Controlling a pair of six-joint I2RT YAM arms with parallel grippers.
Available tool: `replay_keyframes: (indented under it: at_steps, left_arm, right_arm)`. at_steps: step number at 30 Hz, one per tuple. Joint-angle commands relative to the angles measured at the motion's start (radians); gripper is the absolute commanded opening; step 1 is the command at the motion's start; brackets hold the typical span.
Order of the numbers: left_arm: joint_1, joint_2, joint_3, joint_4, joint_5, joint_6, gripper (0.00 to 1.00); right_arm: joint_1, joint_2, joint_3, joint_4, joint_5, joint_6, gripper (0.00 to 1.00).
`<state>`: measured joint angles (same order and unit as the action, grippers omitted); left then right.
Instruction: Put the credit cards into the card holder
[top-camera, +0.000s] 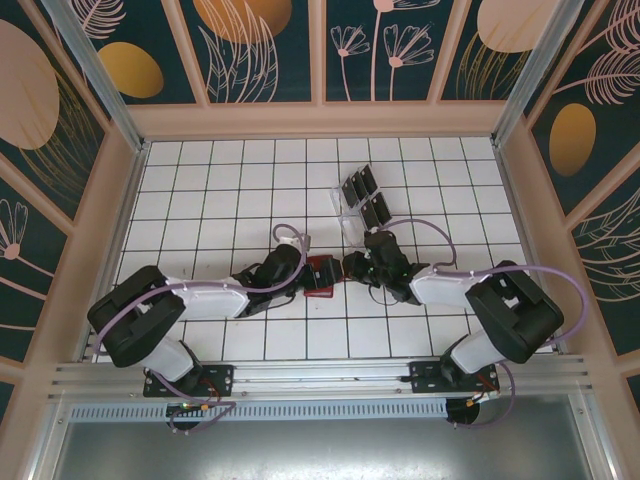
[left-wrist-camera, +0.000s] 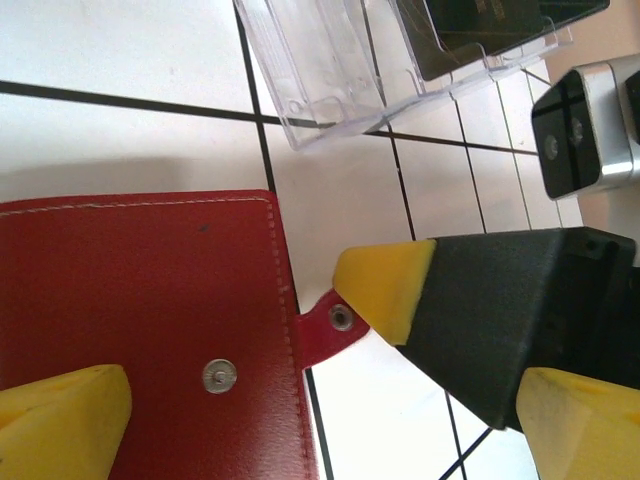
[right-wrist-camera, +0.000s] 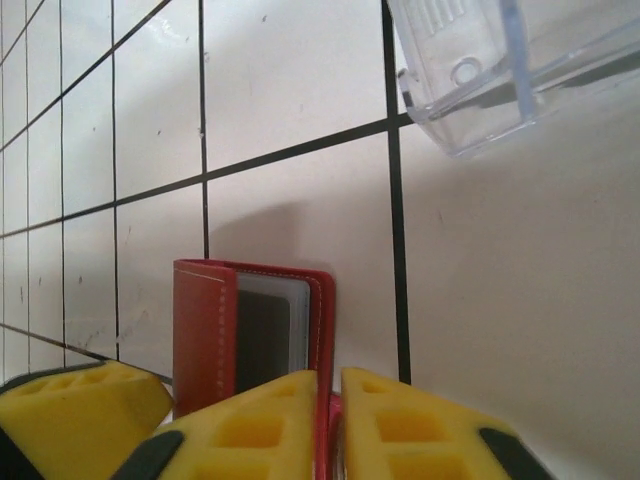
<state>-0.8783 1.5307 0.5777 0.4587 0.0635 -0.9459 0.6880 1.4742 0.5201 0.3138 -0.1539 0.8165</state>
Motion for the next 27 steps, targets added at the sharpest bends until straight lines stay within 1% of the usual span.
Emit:
replay_keyframes:
  at_steps: [1, 5, 9, 12, 14, 18, 23, 27]
  left_arm:
    - [-0.005, -0.061, 0.064, -0.097, -0.061, 0.048, 0.98]
    - [-0.005, -0.079, 0.176, -0.269, -0.131, 0.139, 0.98]
    - [-0.001, -0.084, 0.263, -0.438, -0.258, 0.228, 0.99]
    - [0.017, -0.071, 0.304, -0.538, -0.327, 0.279, 0.99]
    - [0.038, -0.065, 0.309, -0.577, -0.348, 0.302, 0.99]
    - [0.087, -0.052, 0.296, -0.613, -0.347, 0.345, 0.99]
    - [0.092, -0.031, 0.289, -0.619, -0.321, 0.405, 0.99]
    - [0.092, 0.001, 0.287, -0.617, -0.31, 0.419, 0.99]
  right_arm:
    - [-0.003, -0.039, 0.005, -0.056, 0.029, -0.016, 0.18]
    - [-0.003, -0.051, 0.018, -0.099, 0.045, -0.033, 0.18]
    - [-0.002, -0.051, 0.027, -0.125, 0.051, -0.046, 0.18]
    - [-0.003, -0.053, 0.032, -0.14, 0.05, -0.052, 0.18]
    - [-0.002, -0.056, 0.036, -0.149, 0.049, -0.056, 0.17]
    - [0.0, -0.072, 0.039, -0.163, 0.049, -0.06, 0.17]
    - [0.004, -0.087, 0.04, -0.173, 0.047, -0.06, 0.17]
    - [0.007, -0.089, 0.043, -0.177, 0.043, -0.06, 0.17]
